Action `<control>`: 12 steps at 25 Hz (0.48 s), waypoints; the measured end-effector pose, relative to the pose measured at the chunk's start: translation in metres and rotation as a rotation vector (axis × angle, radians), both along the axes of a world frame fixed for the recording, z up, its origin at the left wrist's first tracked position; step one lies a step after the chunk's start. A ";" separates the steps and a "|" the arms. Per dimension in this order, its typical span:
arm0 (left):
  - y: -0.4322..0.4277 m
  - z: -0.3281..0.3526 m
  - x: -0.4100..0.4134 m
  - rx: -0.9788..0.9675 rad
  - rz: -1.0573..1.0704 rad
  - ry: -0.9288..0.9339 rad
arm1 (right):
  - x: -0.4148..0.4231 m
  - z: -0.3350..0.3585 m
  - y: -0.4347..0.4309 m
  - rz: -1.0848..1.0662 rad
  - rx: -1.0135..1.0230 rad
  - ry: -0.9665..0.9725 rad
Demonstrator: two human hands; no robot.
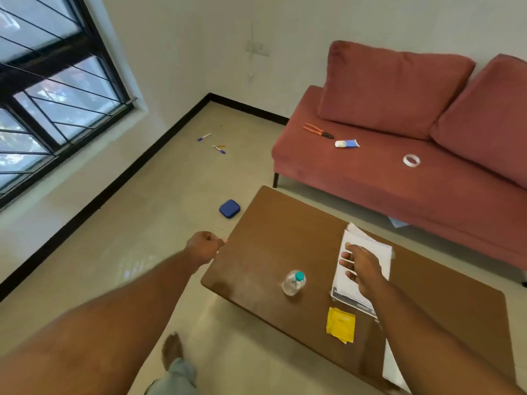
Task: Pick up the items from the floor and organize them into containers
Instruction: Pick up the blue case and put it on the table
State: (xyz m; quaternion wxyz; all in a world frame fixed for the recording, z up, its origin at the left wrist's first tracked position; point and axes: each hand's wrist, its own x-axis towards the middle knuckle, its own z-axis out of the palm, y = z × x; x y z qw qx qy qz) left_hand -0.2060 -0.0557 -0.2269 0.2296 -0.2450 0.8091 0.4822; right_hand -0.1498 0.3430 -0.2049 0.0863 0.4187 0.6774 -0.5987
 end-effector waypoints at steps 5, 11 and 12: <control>-0.134 -0.014 -0.057 0.022 0.012 -0.020 | -0.076 -0.018 -0.126 0.074 0.041 0.027; -0.250 -0.017 -0.144 0.043 -0.022 -0.088 | -0.141 -0.038 -0.273 0.074 -0.037 -0.021; -0.260 -0.017 -0.159 0.049 -0.034 -0.093 | -0.148 -0.041 -0.288 0.081 -0.042 -0.044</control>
